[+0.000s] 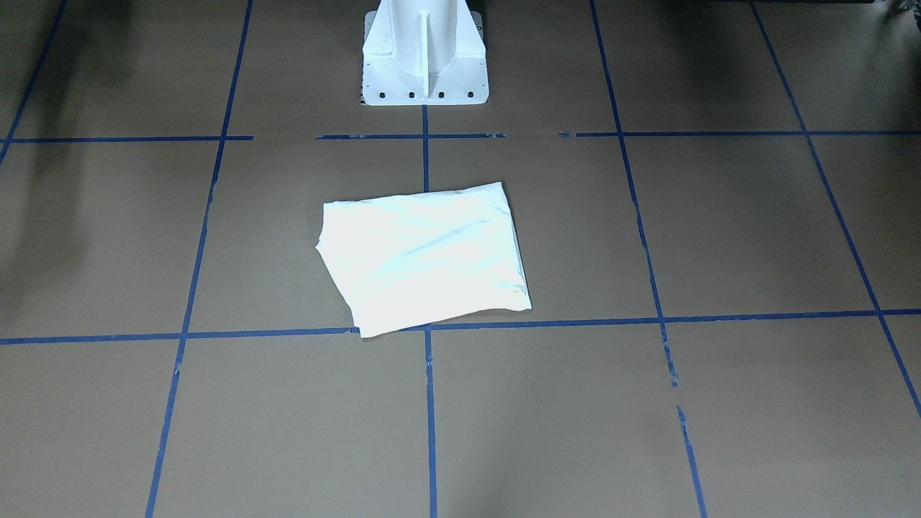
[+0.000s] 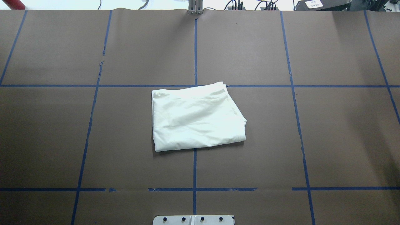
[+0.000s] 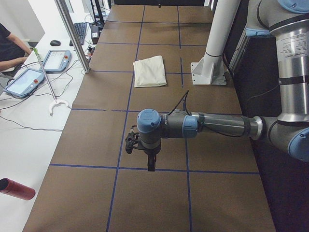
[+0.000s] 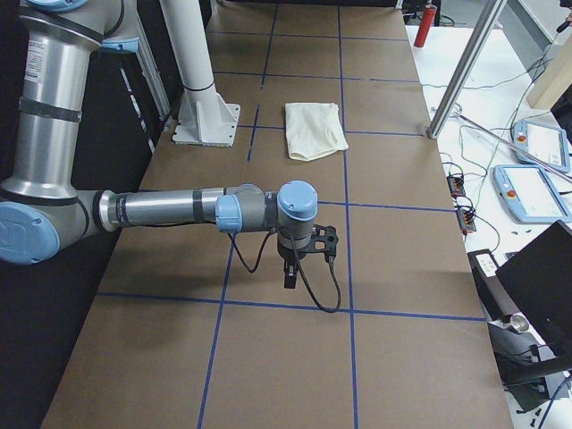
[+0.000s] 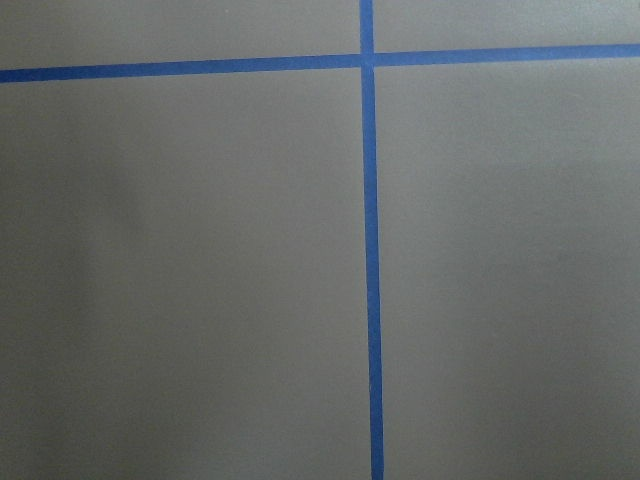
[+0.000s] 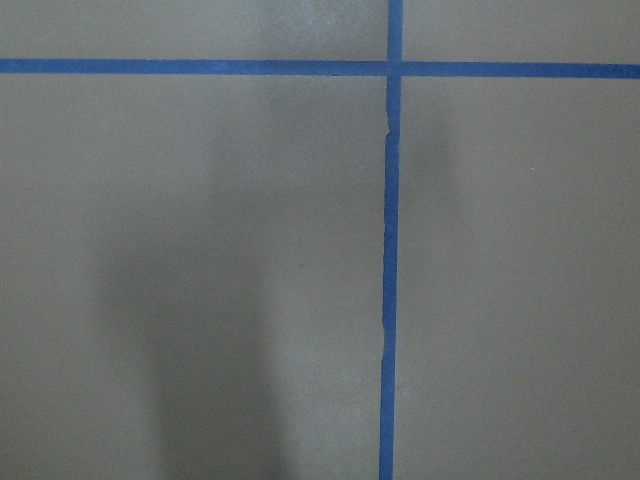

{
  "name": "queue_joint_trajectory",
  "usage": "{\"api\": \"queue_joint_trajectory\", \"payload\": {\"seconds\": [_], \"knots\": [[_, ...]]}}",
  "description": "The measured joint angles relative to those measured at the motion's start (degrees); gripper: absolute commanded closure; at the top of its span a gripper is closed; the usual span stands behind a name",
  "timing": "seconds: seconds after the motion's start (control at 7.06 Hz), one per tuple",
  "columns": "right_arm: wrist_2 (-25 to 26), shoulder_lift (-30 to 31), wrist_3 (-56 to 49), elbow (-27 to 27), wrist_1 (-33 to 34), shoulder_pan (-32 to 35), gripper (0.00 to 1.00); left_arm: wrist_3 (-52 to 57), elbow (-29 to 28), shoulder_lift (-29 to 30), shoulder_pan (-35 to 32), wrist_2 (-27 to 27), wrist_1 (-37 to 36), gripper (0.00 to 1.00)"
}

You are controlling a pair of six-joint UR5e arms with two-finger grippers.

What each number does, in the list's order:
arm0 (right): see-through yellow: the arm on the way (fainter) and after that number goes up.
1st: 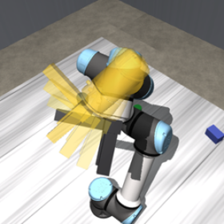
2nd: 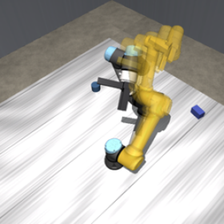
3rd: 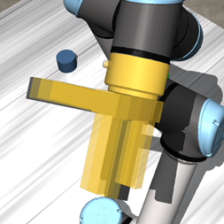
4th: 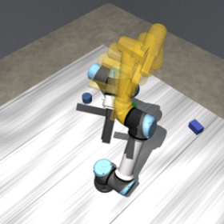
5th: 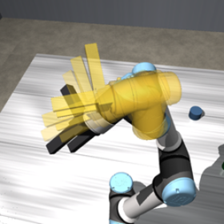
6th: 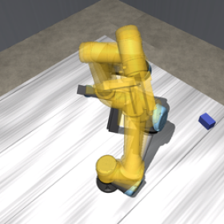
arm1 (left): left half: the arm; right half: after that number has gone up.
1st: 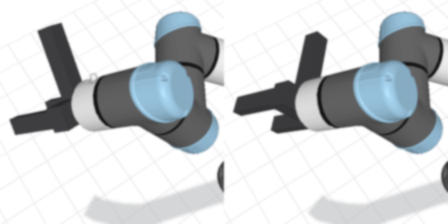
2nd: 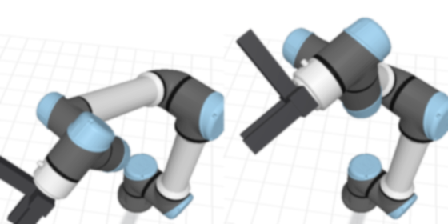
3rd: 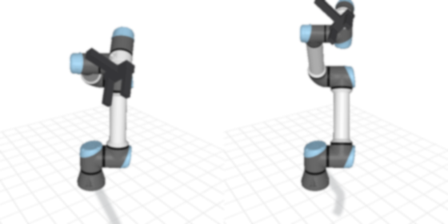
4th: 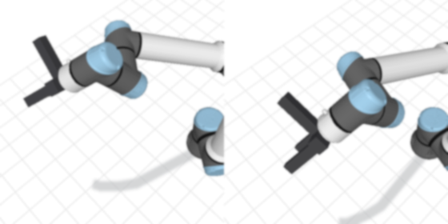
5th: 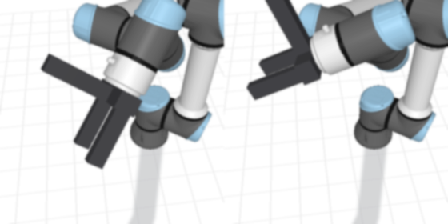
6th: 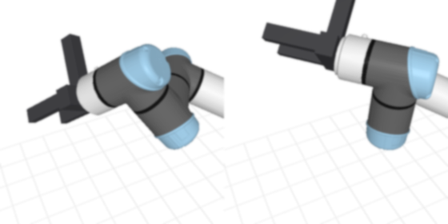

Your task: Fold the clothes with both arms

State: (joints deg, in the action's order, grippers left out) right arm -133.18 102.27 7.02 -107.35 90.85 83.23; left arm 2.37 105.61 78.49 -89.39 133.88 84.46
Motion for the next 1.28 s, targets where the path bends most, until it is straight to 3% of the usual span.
{"api": "queue_joint_trajectory", "payload": {"seconds": [1.28], "knots": [[-0.3,0.0,-6.3,0.6,0.9,5.3,0.0,0.0,-0.5,0.0,0.0,0.1,-0.1,0.0]]}}
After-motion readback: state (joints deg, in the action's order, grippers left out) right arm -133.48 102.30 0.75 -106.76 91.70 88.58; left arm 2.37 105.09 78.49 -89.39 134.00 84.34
